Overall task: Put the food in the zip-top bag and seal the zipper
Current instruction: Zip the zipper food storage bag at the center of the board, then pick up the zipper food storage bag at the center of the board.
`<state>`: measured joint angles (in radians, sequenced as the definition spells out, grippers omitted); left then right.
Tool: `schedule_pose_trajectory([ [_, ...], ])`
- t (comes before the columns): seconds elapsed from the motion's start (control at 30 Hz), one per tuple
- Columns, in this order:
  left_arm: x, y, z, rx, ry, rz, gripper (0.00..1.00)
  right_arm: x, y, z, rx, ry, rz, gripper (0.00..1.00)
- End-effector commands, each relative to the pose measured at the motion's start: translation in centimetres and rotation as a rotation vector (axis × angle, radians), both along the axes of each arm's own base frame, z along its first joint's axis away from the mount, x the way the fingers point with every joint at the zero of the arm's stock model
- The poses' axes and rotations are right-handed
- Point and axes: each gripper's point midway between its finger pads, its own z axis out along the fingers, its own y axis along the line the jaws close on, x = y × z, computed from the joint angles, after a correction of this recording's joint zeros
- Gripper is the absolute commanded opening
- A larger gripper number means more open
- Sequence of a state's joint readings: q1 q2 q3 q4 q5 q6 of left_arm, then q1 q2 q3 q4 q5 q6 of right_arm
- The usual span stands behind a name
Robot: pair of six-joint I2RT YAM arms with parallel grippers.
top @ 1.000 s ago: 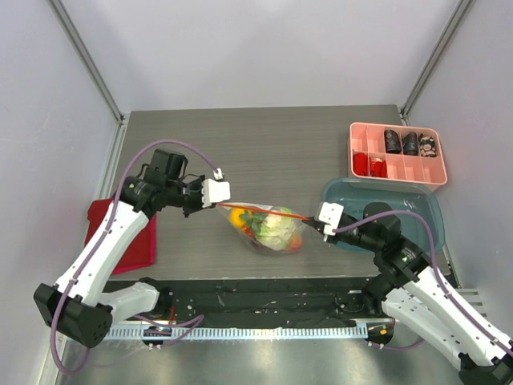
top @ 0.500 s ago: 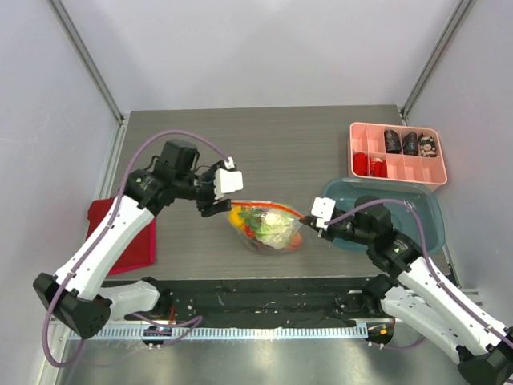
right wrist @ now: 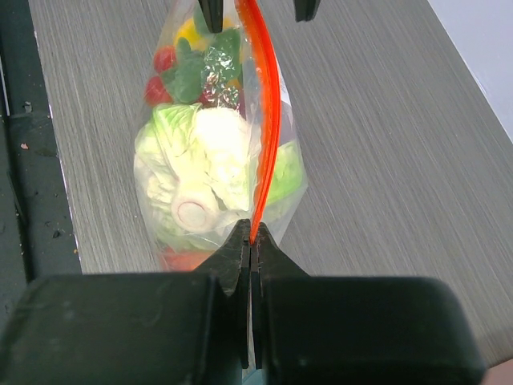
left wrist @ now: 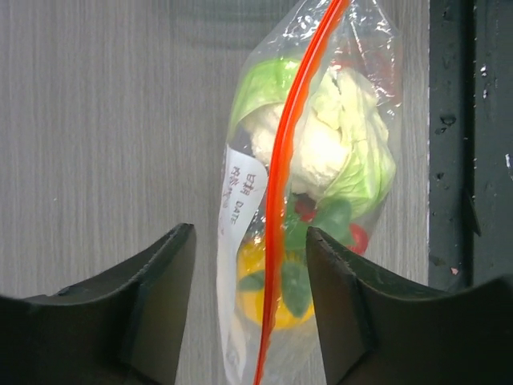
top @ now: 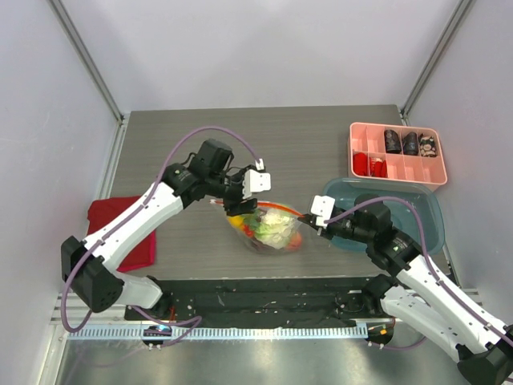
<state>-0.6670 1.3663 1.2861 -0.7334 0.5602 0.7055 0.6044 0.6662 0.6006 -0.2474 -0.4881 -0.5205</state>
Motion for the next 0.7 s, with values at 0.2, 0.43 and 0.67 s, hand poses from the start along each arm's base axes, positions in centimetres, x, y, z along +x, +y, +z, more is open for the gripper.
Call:
schedule_pose_trajectory([
  [0.2,-1.1,-1.2,0.5,-0.006,0.104,-0.040,0.00,0.9,0.2,3.3,0.058,-0.071,-0.024,0.01],
  [0.43,3.8,-0.5,4.1,-0.091,0.098,0.153,0.00,2.6,-0.5,3.8,0.111,-0.014,-0.164,0.50],
  [0.67,10.6,0.2,7.5,-0.132,-0.045,0.263,0.00,4.4,-1.3,3.5,0.157,0.057,-0.302,1.00],
])
